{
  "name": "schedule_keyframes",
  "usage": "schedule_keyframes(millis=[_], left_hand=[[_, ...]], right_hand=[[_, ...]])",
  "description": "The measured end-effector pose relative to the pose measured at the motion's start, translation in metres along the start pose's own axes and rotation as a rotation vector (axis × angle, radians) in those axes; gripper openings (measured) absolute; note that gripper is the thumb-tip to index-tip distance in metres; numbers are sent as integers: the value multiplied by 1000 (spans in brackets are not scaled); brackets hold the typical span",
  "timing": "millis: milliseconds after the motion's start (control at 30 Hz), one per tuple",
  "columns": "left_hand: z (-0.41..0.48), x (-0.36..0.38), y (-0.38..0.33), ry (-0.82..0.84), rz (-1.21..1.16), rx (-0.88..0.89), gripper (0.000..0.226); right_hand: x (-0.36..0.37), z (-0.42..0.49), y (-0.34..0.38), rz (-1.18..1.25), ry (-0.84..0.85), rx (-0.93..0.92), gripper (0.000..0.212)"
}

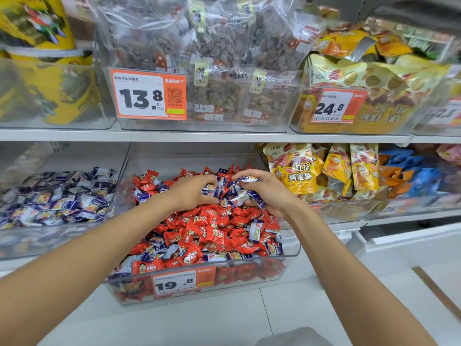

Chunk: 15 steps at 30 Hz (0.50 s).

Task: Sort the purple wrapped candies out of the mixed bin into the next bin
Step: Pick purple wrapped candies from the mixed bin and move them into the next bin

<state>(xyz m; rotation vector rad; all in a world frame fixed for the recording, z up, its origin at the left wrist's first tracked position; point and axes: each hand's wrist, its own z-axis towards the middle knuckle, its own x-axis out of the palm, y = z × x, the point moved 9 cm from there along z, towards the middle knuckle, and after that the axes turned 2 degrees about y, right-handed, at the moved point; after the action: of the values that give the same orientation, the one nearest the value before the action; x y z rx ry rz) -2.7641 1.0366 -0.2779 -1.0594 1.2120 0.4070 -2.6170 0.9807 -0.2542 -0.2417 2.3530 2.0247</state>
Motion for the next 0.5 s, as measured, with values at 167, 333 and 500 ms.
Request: schedule_keyframes(millis=[167,333,500], left_hand=[[0,-7,-12,-19,77,45,32],[-14,-22,-15,-71,-284,72,14],[-53,-57,-4,-202,-581,-2,14]], right_hand=[[2,-4,1,-17,-4,6,24],[5,-16,8,-68,-21,-17,23],[16,-28,18,-87,-21,-20,22]])
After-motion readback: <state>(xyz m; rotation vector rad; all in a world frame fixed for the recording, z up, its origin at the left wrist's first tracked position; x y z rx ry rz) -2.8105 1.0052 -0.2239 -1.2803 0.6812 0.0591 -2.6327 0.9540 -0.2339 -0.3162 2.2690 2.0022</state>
